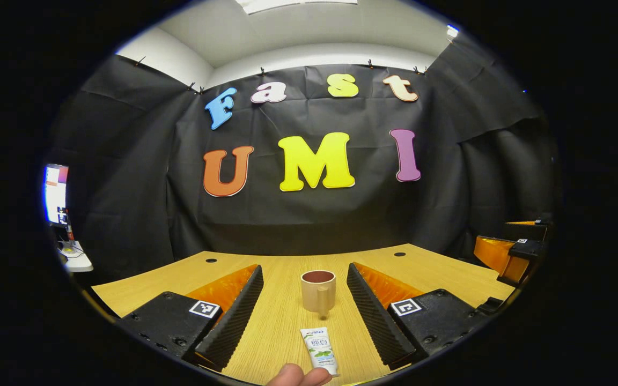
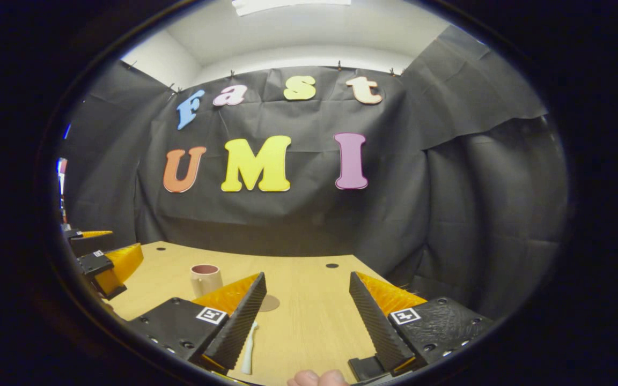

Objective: Put the toothbrush and toothpaste on the desktop into the cup, then pick up the cup and place it on the coaster on the desktop.

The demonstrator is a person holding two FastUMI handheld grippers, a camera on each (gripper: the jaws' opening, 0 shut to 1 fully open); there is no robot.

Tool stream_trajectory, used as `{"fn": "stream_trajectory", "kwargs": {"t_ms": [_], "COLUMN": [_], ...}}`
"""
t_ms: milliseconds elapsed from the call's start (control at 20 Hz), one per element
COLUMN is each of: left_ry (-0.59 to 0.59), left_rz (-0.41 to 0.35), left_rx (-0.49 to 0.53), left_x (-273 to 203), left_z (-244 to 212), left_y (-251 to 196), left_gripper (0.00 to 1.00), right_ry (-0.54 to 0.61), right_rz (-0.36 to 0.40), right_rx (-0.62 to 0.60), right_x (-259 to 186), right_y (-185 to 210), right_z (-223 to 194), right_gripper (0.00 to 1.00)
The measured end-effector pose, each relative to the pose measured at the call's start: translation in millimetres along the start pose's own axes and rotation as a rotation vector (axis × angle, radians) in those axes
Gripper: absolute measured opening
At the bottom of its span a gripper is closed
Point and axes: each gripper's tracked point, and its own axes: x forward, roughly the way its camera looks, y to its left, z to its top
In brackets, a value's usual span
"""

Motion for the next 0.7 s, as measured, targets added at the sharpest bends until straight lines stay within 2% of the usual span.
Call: {"fn": "stream_trajectory", "kwargs": {"t_ms": [700], "left_ry": [0.034], "left_rz": [-0.01], "left_rx": [0.002], "left_x": [0.3], "left_z": [-8.0], "left_y": [1.2], "left_gripper": [0.99], "right_ry": [-0.002], "right_rz": [0.008], "right_rx": [-0.02], "right_x": [-3.1], "right_y": [5.7], "right_z": [-0.9], "right_gripper": [0.94]}}
